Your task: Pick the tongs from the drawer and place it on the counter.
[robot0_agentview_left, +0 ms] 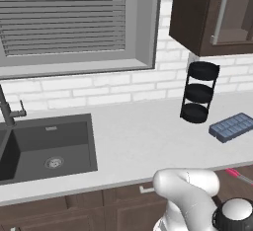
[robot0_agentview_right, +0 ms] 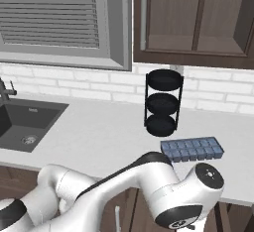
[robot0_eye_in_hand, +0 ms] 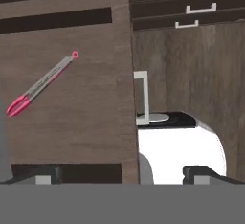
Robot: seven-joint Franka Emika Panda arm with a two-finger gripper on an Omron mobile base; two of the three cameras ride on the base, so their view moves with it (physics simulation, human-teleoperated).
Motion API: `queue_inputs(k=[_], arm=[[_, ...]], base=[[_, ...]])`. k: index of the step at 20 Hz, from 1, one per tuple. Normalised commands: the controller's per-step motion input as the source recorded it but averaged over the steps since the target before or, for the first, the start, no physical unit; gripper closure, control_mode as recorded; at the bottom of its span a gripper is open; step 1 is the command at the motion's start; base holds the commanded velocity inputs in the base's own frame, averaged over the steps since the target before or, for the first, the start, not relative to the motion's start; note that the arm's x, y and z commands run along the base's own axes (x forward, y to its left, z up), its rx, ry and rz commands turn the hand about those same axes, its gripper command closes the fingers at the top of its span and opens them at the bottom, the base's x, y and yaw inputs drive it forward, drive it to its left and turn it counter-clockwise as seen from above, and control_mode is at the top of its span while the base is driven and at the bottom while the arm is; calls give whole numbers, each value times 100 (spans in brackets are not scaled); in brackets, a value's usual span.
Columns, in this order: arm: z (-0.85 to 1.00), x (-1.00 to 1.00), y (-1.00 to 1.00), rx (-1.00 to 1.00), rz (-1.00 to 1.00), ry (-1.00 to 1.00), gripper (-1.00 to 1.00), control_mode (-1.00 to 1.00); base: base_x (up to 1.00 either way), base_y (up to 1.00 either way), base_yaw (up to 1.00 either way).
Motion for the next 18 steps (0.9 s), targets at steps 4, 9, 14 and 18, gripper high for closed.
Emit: queue_inputs(k=[4,9,14,18], arm=[[-100,0,0,12,-31,28,-100,-100],[-84,-2,-13,12,-19,9,-100,-100],[-39,0,-11,13,0,-3,-100,-100],[-48,12,0,2,0,0,-100,-100]], base=[[0,0,0],[0,0,0],[0,0,0],[0,0,0]])
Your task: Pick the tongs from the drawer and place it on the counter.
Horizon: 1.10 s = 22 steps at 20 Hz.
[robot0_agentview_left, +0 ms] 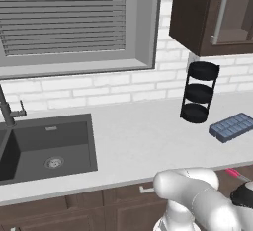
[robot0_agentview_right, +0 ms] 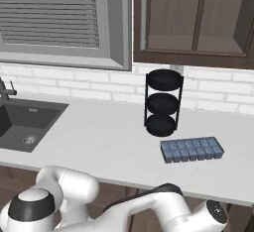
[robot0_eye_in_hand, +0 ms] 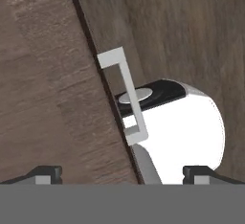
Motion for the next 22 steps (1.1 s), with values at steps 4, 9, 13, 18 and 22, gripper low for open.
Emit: queue_inputs(k=[4,9,13,18,22], arm=[[-36,13,0,0,0,0,-100,-100],[-24,2,0,0,0,2,-100,-100],[-3,-55,0,0,-3,0,-100,-100],[-14,-100,-6,-3,-4,0,-100,-100],[-8,-100,-14,-1,-4,0,-100,-100]], base=[[0,0,0],[0,0,0],[0,0,0],[0,0,0],[0,0,0]])
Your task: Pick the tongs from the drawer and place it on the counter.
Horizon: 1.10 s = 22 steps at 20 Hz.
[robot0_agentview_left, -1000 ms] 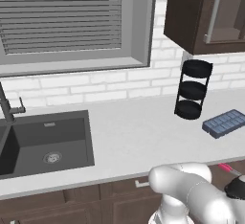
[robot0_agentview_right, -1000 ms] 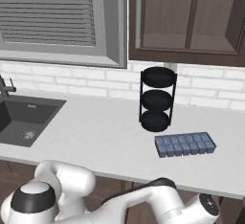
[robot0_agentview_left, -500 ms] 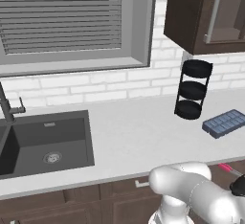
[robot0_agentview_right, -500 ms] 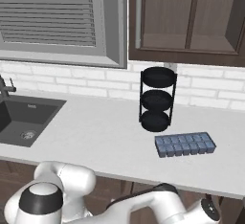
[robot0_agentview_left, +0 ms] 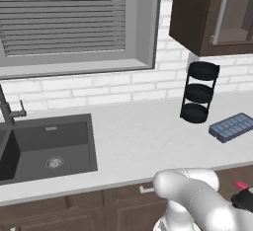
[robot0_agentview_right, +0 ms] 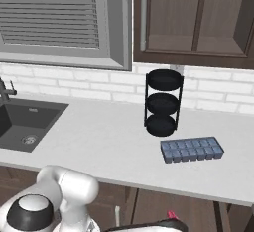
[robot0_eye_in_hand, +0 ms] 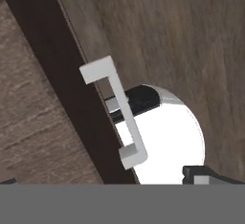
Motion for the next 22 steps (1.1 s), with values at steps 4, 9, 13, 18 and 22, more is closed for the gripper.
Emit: queue_inputs(k=[4,9,13,18,22], arm=[[36,-61,-1,0,-18,3,-100,-100],[100,4,3,0,-21,0,-100,-100],[99,54,27,0,-21,7,-100,-100],[43,92,31,9,-28,17,-100,-100],[0,88,4,6,-23,23,-100,-100]], base=[[0,0,0],[0,0,0],[0,0,0],[0,0,0],[0,0,0]])
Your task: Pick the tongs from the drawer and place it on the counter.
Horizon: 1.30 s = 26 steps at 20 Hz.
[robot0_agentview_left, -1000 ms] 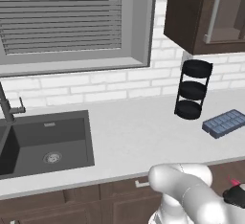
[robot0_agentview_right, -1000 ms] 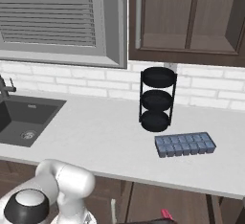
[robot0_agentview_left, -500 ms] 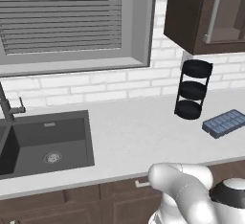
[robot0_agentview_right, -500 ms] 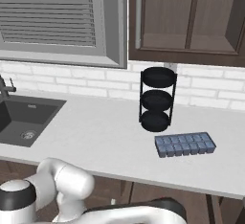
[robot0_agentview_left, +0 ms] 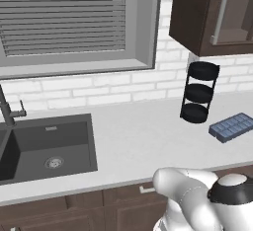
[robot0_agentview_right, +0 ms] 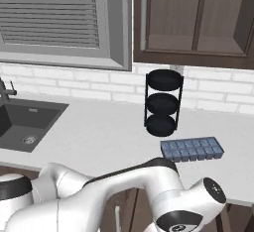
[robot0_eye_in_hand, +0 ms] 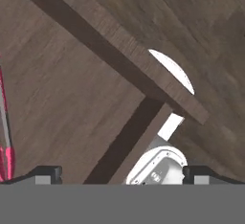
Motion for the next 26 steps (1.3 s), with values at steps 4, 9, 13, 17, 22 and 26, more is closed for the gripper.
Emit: queue_inputs(k=[4,9,13,17,22,26], arm=[[-27,70,-1,3,-18,12,-100,-100],[-75,9,-5,1,0,-11,-100,-100],[-53,1,-16,0,1,-25,-100,-100],[-33,5,-8,-1,2,-7,-100,-100],[-41,14,0,0,5,1,-100,-100],[-16,27,-17,0,0,0,-100,-100]], base=[[0,0,0],[0,0,0],[0,0,0],[0,0,0],[0,0,0],[0,0,0]])
